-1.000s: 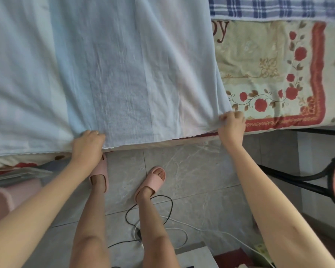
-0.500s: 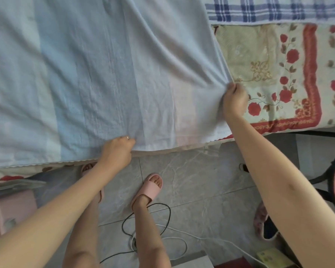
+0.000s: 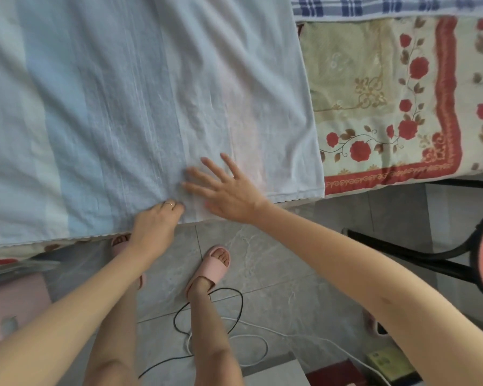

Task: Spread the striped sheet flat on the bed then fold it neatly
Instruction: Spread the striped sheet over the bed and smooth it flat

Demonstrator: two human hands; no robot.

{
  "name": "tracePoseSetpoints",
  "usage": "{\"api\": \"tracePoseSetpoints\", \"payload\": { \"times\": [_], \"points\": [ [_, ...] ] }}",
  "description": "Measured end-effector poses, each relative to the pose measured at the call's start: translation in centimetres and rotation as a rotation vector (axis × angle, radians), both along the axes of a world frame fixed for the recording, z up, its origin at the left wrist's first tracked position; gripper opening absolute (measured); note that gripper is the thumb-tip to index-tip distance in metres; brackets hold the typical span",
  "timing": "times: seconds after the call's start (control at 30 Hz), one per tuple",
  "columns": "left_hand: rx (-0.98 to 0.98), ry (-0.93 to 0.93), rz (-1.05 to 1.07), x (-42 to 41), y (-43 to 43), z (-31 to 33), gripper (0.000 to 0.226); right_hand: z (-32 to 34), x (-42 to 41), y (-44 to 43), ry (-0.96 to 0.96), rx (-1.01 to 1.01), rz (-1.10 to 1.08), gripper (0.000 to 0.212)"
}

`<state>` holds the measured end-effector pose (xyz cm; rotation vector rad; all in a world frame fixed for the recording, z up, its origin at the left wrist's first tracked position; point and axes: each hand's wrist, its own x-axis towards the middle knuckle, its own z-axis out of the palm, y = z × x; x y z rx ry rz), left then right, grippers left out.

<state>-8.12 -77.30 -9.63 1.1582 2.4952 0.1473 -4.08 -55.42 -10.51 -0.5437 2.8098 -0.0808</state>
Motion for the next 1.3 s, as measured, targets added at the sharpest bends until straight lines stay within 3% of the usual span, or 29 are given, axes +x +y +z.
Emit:
{"api": "tracePoseSetpoints", "payload": {
  "times": [0.07,0.17,0.23,0.3,0.4,0.47,0.63,0.7,0.77,0.83,0.93,1.03,1.17,1.23,1.3],
  "points": [
    [0.021,0.049,-0.03,0.0,0.0,0.0,0.041,-1.0,0.0,3.6,-0.016,0.051,-0.232,0.065],
    [0.021,0.161,-0.085,-0.1,0.0,0.1,0.041,-0.7,2.5,11.5,-0.171,0.106,-1.005,0.079],
    [0.034,0.205,-0.085,0.0,0.0,-0.2,0.037,1.0,4.0,13.9,-0.224,0.017,-1.248,0.083],
    [0.045,0.243,-0.075,0.0,0.6,-0.3,0.029,2.2,4.0,14.0,-0.111,-0.139,-1.355,0.07],
    [0.06,0.199,-0.036,-0.3,2.1,-0.2,0.022,3.0,2.0,12.7,-0.13,-0.458,-1.601,0.021],
    [0.065,0.092,-0.016,-0.5,3.0,0.4,0.019,3.2,1.1,11.8,-0.17,-0.461,-1.612,0.029],
    [0.027,-0.079,0.009,0.7,4.6,1.4,0.043,3.3,1.4,11.3,-0.138,-0.277,-1.413,0.028],
    [0.022,-0.064,0.005,1.5,4.9,1.2,0.043,3.4,1.9,11.8,-0.126,-0.418,-1.467,0.026],
    [0.024,-0.039,0.02,1.6,5.0,1.3,0.043,3.5,2.9,12.1,-0.176,-0.624,-1.587,0.041],
    [0.011,-0.023,0.031,1.7,5.1,0.8,0.043,3.3,4.3,12.2,-0.185,-0.625,-1.621,0.052],
    [0.042,-0.059,0.053,1.8,5.1,0.4,0.04,3.4,5.8,12.3,-0.052,-0.448,-1.501,0.036],
    [0.129,-0.087,0.017,2.0,5.4,0.8,0.036,4.1,6.7,13.6,0.117,-0.346,-1.474,0.037],
    [-0.038,-0.169,0.017,2.4,5.5,0.5,0.026,2.7,7.8,14.2,0.055,-0.205,-1.633,0.023],
    [-0.142,-0.338,0.006,2.2,5.7,0.8,0.017,2.6,6.6,12.9,0.193,-0.218,-1.774,0.009],
    [-0.087,-0.406,-0.016,2.0,6.0,2.1,0.008,2.9,4.6,10.5,0.403,-0.206,-1.764,0.021]
  ]
}}
